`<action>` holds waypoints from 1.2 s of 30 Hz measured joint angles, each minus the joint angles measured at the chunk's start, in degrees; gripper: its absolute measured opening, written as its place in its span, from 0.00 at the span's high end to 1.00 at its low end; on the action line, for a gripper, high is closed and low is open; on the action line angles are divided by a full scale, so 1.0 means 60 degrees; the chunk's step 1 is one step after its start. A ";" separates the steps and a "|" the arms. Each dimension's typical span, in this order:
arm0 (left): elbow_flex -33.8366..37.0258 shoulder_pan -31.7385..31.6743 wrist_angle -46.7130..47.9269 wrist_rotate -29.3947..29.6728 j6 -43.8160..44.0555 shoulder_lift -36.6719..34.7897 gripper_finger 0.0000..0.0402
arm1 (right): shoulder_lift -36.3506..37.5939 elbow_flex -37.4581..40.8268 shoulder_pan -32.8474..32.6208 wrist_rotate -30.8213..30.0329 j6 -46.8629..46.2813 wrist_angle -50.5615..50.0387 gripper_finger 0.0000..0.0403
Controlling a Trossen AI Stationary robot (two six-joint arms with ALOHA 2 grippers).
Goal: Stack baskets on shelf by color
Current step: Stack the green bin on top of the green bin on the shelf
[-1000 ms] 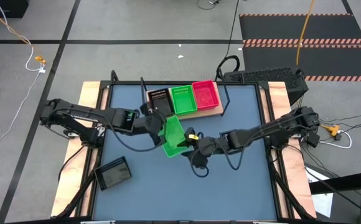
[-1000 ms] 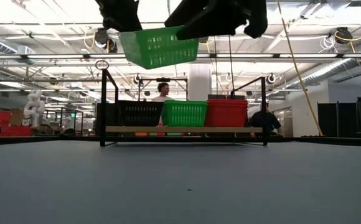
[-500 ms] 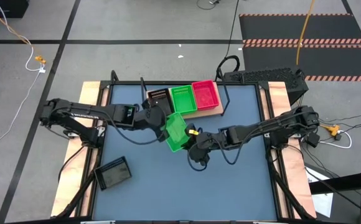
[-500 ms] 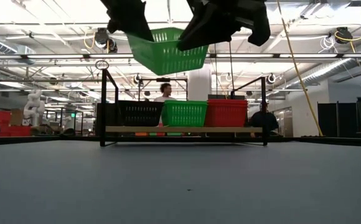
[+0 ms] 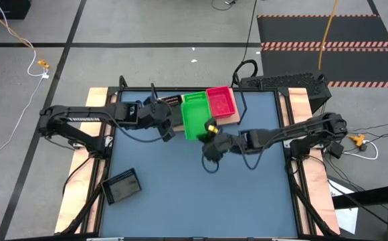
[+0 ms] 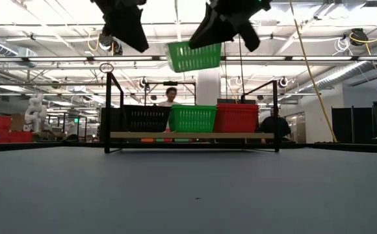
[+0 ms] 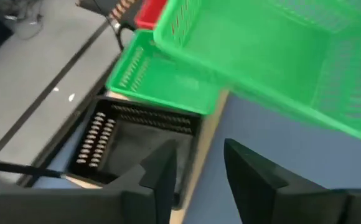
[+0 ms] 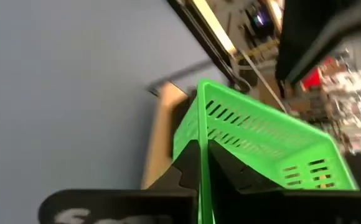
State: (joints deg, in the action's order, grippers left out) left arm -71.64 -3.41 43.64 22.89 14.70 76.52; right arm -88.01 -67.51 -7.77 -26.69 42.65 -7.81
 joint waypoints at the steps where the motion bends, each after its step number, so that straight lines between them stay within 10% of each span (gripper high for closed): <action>1: -0.0003 -0.0077 -0.0005 0.0042 -0.0010 -0.0043 0.65 | 0.0095 0.0000 0.0228 0.0004 0.0080 0.0000 0.99; 19: 0.0084 -0.0829 0.1988 -0.0712 -0.0510 0.0065 0.71 | 0.0193 0.1093 0.4815 0.6613 0.1105 0.1677 0.99; 36: 0.0084 -0.0785 0.1805 -0.0781 -0.0346 0.0065 0.88 | -0.0377 0.2656 0.4697 0.7000 0.0690 0.4535 0.98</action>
State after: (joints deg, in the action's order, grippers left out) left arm -71.13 -8.12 54.48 18.21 12.62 76.90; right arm -90.27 -51.57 20.41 15.31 46.79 19.40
